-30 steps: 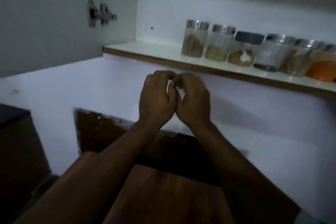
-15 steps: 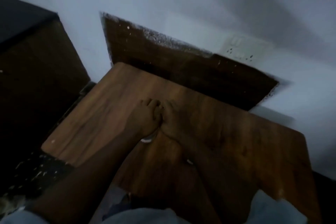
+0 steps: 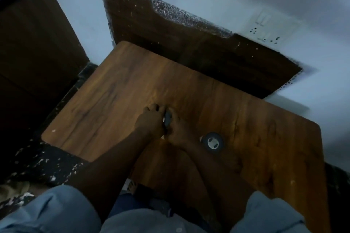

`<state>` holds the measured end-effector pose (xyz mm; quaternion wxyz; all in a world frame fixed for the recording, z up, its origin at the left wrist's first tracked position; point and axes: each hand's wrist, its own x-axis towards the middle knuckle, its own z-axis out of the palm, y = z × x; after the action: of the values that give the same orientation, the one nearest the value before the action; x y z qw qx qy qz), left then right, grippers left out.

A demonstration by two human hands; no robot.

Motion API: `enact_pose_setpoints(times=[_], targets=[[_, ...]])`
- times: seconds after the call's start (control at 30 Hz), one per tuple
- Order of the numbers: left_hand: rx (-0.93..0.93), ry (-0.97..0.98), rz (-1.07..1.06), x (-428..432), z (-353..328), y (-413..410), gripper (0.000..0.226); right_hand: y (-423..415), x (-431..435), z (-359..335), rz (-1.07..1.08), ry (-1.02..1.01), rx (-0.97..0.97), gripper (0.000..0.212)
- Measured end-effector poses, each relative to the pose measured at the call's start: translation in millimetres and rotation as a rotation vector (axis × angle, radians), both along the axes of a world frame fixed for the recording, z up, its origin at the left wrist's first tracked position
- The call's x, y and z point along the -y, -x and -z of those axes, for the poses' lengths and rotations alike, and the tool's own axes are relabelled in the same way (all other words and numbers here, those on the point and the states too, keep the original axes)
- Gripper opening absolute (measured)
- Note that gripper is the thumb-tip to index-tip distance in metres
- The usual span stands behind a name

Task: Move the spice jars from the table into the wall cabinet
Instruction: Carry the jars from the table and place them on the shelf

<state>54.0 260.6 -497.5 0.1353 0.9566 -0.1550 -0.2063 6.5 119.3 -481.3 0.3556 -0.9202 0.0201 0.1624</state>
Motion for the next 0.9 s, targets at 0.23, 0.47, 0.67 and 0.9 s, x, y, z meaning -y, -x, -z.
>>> enact_pose_setpoints(times=[0.23, 0.47, 0.67, 0.9], targets=[[0.107, 0.33, 0.142, 7.1, -88.1, -20.4, 0.091, -5.1, 33.5, -49.8, -0.023, -0.08, 0.076, 0.084], [0.113, 0.939, 0.238, 37.1, -244.9, -36.6, 0.088, -12.6, 68.6, -175.6, 0.18, -0.295, 0.397, 0.08], [0.553, 1.352, -0.084, 95.6, -341.5, -27.3, 0.097, -52.5, 72.6, -309.4, 0.473, -0.228, 0.963, 0.063], [0.677, 1.48, -0.129, 121.8, -481.2, -79.3, 0.101, -94.1, 92.3, -440.4, 0.357, -0.1, 1.2, 0.076]])
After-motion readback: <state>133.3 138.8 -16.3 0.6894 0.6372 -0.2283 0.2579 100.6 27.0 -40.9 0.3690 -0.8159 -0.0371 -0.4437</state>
